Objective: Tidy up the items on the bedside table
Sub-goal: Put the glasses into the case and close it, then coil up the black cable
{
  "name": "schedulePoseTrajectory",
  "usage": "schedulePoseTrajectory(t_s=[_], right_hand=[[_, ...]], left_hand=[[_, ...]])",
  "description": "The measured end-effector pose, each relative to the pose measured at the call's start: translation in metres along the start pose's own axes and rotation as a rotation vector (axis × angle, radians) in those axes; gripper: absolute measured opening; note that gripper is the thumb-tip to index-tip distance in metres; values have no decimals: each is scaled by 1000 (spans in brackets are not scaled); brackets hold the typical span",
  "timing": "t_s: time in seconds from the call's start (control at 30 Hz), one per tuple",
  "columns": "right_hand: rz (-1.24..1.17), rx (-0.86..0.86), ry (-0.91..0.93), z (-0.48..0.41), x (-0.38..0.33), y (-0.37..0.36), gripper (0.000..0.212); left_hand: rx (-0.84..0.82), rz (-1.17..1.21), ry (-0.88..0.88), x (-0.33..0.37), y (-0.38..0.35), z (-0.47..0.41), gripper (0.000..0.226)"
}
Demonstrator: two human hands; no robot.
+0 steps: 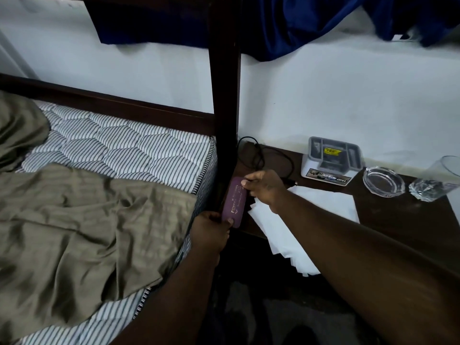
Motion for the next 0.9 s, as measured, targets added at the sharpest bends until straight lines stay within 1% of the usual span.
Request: schedulePoseTrajectory(t_s=[0.13,0.27,0.3,0.4,0.57,0.63,0.73,0.8,0.9], right_hand=[[35,-6,-6,-10,4,-6,32],[75,3,-4,-14,7,-5,27],[79,2,-5,-14,8,-5,26],[96,5,-12,-15,9,-3,28],[134,18,11,-16,7,3,30],[150,30,28,-15,6,8,32],[184,59,51,-13,7,20,30],[221,92,81,-12,8,31,28],[256,183,97,-14,11,52,24]], left_hand=[[25,-56,-31,-15,5,-23,38],[28,-94,-61,-22,4,-31,51],[28,-103,-72,-19,3,-29,51],[34,-133,-85,-5,0,-15,40],[85,-204,-126,19,3,6,36],[101,-273,-172,30,5,13,37],[148,-373,-246,39,7,19,46],[178,-431,-369,50,4,22,48],[181,-468,-542,66,-13,23,39]])
Point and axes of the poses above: each hand's wrist, its own z-axis away from the middle knuckle, its own y-axis out of the back of the hand, x = y × z, the point moved 8 cm from there along -z, towards the middle knuckle, and after that the axes turned 11 degrees about z, right-handed, at the moved point
